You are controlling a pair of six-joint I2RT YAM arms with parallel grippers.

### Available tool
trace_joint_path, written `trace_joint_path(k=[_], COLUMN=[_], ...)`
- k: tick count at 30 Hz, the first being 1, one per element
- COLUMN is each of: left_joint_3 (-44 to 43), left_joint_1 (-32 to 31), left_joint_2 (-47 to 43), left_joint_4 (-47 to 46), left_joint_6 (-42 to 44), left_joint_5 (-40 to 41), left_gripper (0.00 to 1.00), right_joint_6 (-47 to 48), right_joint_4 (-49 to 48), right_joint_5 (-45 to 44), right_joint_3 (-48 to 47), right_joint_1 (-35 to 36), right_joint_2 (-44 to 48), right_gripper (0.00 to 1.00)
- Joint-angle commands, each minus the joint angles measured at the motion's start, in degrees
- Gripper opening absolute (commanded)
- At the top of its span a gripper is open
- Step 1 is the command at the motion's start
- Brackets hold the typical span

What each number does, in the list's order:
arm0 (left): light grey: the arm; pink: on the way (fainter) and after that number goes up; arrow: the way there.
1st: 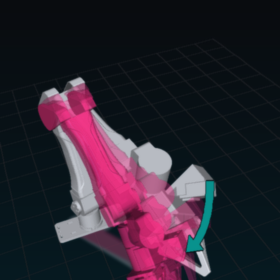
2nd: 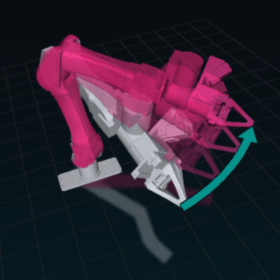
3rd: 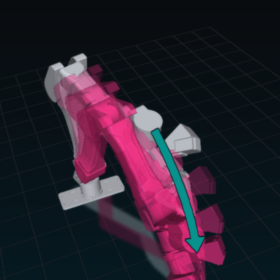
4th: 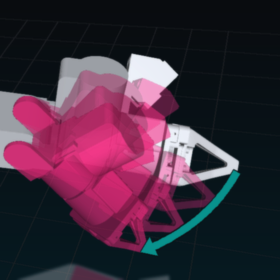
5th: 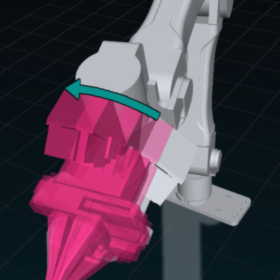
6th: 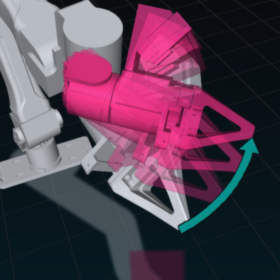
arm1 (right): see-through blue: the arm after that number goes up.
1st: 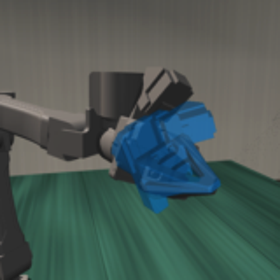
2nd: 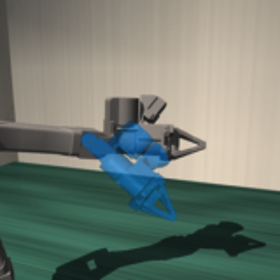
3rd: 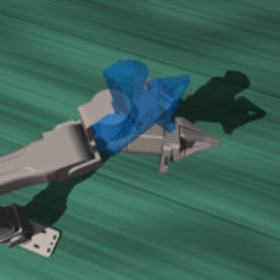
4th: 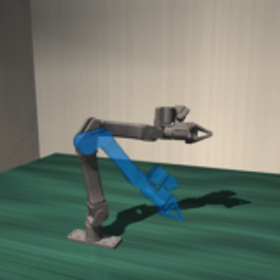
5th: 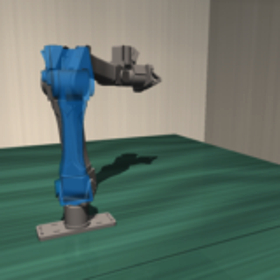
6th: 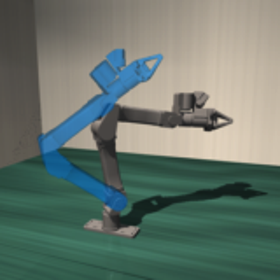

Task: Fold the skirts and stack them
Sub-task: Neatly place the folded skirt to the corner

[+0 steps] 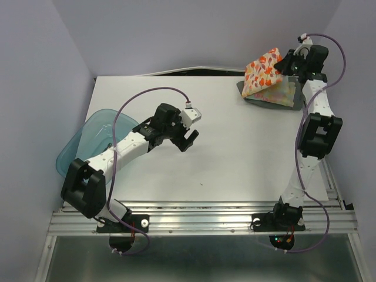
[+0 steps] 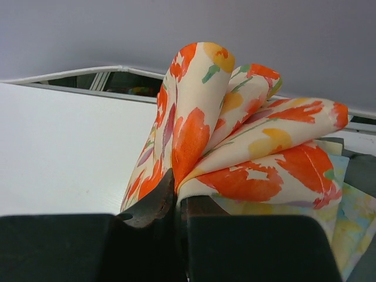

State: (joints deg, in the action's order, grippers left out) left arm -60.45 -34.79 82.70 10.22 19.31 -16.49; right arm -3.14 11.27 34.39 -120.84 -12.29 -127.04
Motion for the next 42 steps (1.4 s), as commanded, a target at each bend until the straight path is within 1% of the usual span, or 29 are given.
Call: trace_joint_path(k=[1,7,10,12,14,16,23,26,28,29,30,31,32,33,35,37,39,40,42], left_joint_3=[-2.04,-3.01,-3.10,-3.54,-4.24,-4.94,-7.05,-6.62,-6.61,-6.88,-7.14,-7.40,-8.10,-8.54,-9.86,-11.61,-12.93,-13.55,-16.18], left_joint_1=[-0.11,-0.11,-0.11,-0.11,-0.11,-0.11,-0.11,-0.02,0.07,0.16,0.33,0.51,1.20,1.56,3.40,5.07,7.87,8.76,10.34], left_joint_2=[0.27,1.15,1.33,1.68,2.38,2.99,3.35,2.74,2.91,2.91,2.91,2.74,2.73,2.56,2.30,2.03,1.68,1.68,2.12], left_joint_4=[-0.11,0.68,1.21,1.64,1.91,2.52,4.19,4.02,4.19,4.28,4.28,4.37,4.81,4.99,5.51,5.60,5.17,4.90,4.90], left_joint_6=[-0.06,-0.33,-0.33,-0.33,-0.41,-0.50,-2.08,-2.52,-2.79,-3.05,-3.31,-3.58,-4.19,-4.19,-5.16,-6.04,-7.09,-7.09,-7.18], left_joint_5=[-1.00,-1.09,-0.74,-0.47,-0.38,-0.38,-0.56,-1.17,-1.52,-1.61,-1.53,-1.61,-1.96,-2.31,-3.28,-4.51,-4.52,-4.43,-3.29], left_gripper=[0.99,0.99,0.99,0.99,0.99,0.99,0.99,0.99,0.99,0.99,0.99,0.99,0.99,0.99,0.99,0.99,0.99,0.99,0.99], right_joint_6=[-2.75,-6.09,-7.49,-8.73,-7.86,-6.89,-3.81,-1.45,-0.99,-0.56,-0.21,-0.12,0.06,0.32,1.20,1.55,1.73,1.82,1.91], right_joint_4=[-2.30,-1.51,-1.78,-3.53,-5.20,-5.64,-5.73,-5.73,-5.64,-5.64,-5.47,-4.94,-4.77,-4.68,-4.59,-4.33,-3.02,-3.01,-0.55], right_joint_5=[3.40,6.30,5.60,5.07,4.28,4.02,1.47,0.15,-0.90,-2.56,-3.36,-4.15,-5.98,-6.96,-8.81,-10.30,-10.66,-10.57,-9.70], right_joint_3=[-3.62,-4.32,-2.83,0.24,2.96,3.24,-0.45,-1.59,-2.03,-2.47,-2.65,-2.91,-3.26,-3.27,-2.31,-1.25,0.50,1.04,2.09], right_joint_1=[-2.64,-5.80,-7.30,-7.91,-7.92,-7.92,-9.68,-9.68,-9.68,-9.68,-9.68,-9.68,-9.68,-9.68,-9.68,-9.68,-9.68,-9.68,-9.68], right_joint_2=[1.27,-3.03,-4.53,-4.97,-5.32,-6.89,-11.56,-12.09,-12.53,-12.53,-12.44,-12.18,-11.22,-10.51,-8.49,-4.82,-0.69,-0.66,3.89], right_gripper=[0.01,0.01,0.01,0.01,0.01,0.01,0.09,0.20,0.32,0.36,0.45,0.65,0.69,0.79,0.86,0.99,1.00,1.00,1.00])
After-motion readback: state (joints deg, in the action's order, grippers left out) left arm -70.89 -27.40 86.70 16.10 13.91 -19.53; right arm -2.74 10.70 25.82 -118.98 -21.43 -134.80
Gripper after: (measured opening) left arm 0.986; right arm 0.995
